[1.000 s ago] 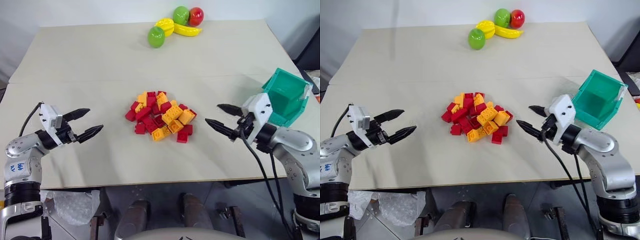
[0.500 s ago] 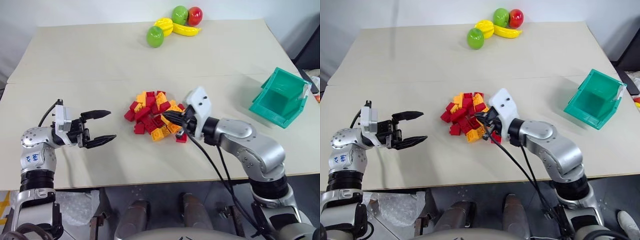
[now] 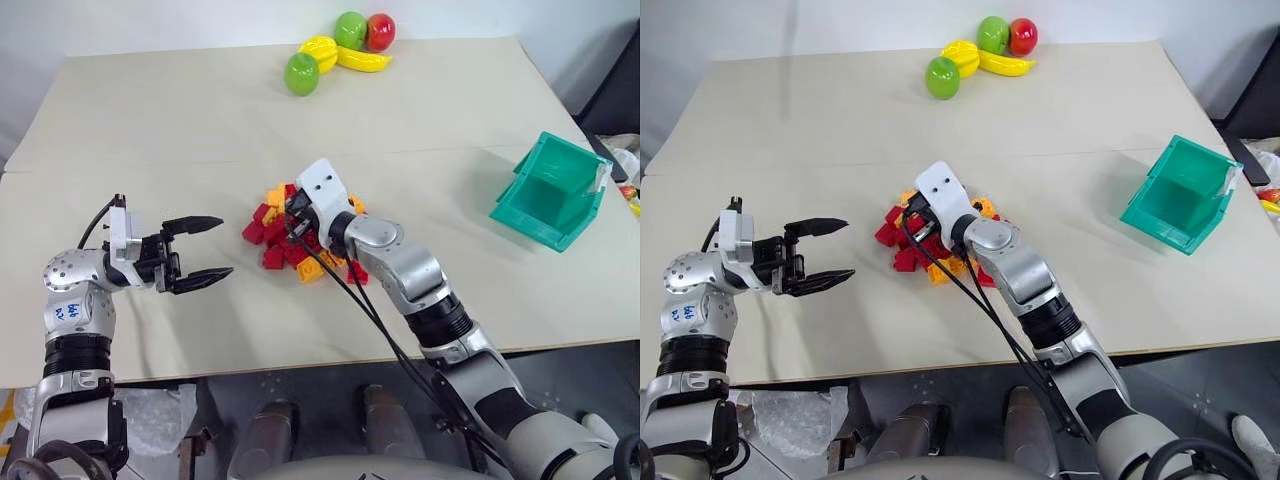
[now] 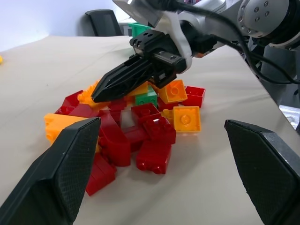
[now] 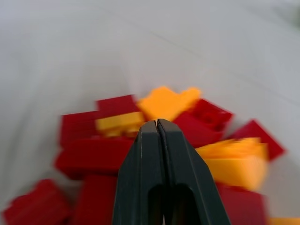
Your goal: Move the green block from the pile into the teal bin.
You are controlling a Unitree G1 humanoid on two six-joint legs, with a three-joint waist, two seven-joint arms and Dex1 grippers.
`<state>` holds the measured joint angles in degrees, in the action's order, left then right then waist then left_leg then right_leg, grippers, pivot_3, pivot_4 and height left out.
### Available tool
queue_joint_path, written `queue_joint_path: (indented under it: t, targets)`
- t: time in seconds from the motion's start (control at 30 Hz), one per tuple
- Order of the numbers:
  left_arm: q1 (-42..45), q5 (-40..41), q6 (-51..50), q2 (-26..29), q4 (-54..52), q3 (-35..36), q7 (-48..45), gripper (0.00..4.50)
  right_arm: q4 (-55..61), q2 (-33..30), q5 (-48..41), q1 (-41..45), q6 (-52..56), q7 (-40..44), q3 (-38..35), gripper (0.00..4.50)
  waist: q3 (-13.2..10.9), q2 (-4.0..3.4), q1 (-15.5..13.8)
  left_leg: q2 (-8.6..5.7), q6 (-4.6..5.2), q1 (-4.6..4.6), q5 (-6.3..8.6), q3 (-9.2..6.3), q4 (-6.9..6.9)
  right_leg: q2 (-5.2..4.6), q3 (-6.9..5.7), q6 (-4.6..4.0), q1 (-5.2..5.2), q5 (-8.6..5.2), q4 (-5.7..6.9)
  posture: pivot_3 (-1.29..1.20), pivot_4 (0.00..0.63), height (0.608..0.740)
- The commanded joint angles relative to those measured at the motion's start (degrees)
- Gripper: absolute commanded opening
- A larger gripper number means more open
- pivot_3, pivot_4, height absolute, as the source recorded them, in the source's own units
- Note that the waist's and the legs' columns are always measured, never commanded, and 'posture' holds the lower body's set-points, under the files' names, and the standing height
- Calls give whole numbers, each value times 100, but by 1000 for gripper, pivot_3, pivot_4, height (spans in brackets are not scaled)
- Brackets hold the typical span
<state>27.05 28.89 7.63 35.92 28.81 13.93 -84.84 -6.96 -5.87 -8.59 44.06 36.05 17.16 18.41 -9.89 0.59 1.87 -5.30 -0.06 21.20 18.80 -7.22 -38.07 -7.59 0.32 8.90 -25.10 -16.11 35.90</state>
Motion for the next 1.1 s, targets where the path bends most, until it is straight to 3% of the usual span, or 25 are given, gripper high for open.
queue_joint_path:
  t: [0.03, 0.3, 0.5, 0.77, 0.9, 1.1]
  targets:
    - [84, 7, 132, 16, 90, 87, 72, 4500, 334, -577, 233, -337, 251, -39, -437, 30, 0, 1, -29, -1, 0, 0, 0, -1, -2, -1, 0, 0, 2, 0, 0, 0, 150, 740]
    - [113, -11, 216, 22, 198, 85, 132, 4500, 903, -1541, 392, -659, 377, 489, -612, 30, 0, 0, -9, 5, -1, 1, 0, 12, 1, 4, 2, -2, -3, -1, -2, 0, 150, 740]
    - [150, 2, 285, -55, 255, 64, 179, 4500, 1372, -1352, -250, -454, 544, 1261, -628, 30, -2, -2, 23, 8, -1, 10, 0, 23, 3, 3, 9, -2, -22, -1, 2, 0, 150, 740]
    - [122, 8, 342, -146, 215, 76, 241, 4500, -21, -741, 75, 83, 19, 1323, -277, 30, -2, -2, 10, 4, -1, 11, 0, 22, 0, -1, 7, -2, -22, 0, 4, 0, 150, 740]
    - [44, 36, 357, -141, 124, 116, 309, 4500, -674, -881, 367, 216, -384, 1354, -263, 30, -2, -2, 17, 4, -2, 11, -1, 21, 1, -1, 5, -2, -24, -1, 4, 0, 150, 740]
    - [-43, 57, 360, -118, 66, 152, 364, 4500, -706, -1282, 498, 209, -499, 1374, -529, 30, -1, -2, -22, -1, -1, 12, -1, 19, -3, -5, 3, -2, -20, 0, 4, 0, 150, 740]
